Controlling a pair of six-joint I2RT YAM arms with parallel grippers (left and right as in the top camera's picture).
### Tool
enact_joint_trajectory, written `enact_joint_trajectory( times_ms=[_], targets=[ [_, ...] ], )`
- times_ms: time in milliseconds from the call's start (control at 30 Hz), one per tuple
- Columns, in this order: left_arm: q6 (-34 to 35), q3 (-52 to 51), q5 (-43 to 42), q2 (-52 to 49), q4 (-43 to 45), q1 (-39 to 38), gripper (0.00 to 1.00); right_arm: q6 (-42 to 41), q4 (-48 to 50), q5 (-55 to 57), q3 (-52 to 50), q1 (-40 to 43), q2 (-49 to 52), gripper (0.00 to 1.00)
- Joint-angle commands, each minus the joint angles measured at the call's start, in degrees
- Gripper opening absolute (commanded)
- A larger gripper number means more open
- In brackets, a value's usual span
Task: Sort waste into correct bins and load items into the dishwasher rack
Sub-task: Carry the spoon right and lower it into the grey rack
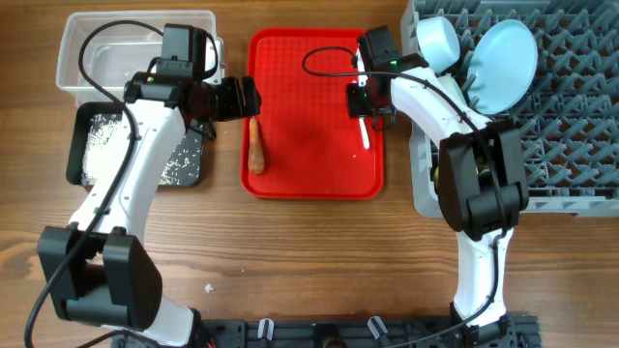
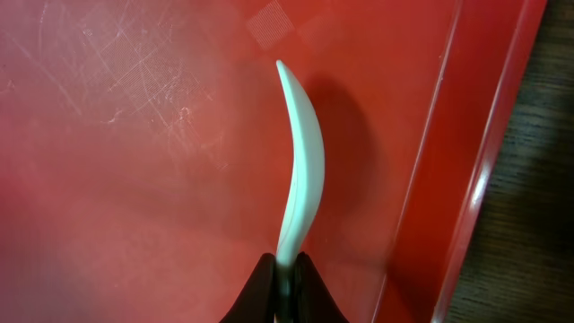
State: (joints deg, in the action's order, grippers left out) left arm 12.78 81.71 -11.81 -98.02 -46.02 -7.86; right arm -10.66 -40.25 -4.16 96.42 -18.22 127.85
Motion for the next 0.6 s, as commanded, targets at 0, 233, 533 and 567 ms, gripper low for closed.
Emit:
enact_joint_trajectory(
  times_ms=[0,233,533,567],
  targets=[
    [-0.1,0.0,0.2,-0.1,0.2,0.3,1.0,0.1,-1.0,1.0,-0.8,0.2,0.3,0.04],
    [-0.1,0.0,0.2,-0.1,0.2,0.3,1.0,0.2,-3.1,1.0,-0.6,0.2,-7.8,0.04],
    [-0.1,0.0,0.2,-0.1,0.2,0.3,1.0,0.2,-7.2,1.2,-0.6,0.8,-23.3,0.04],
    [-0.1,0.0,0.2,-0.1,0.2,0.3,1.0,0.2,-8.2,1.8,-0.6,1.4,-25.9,0.04]
  ],
)
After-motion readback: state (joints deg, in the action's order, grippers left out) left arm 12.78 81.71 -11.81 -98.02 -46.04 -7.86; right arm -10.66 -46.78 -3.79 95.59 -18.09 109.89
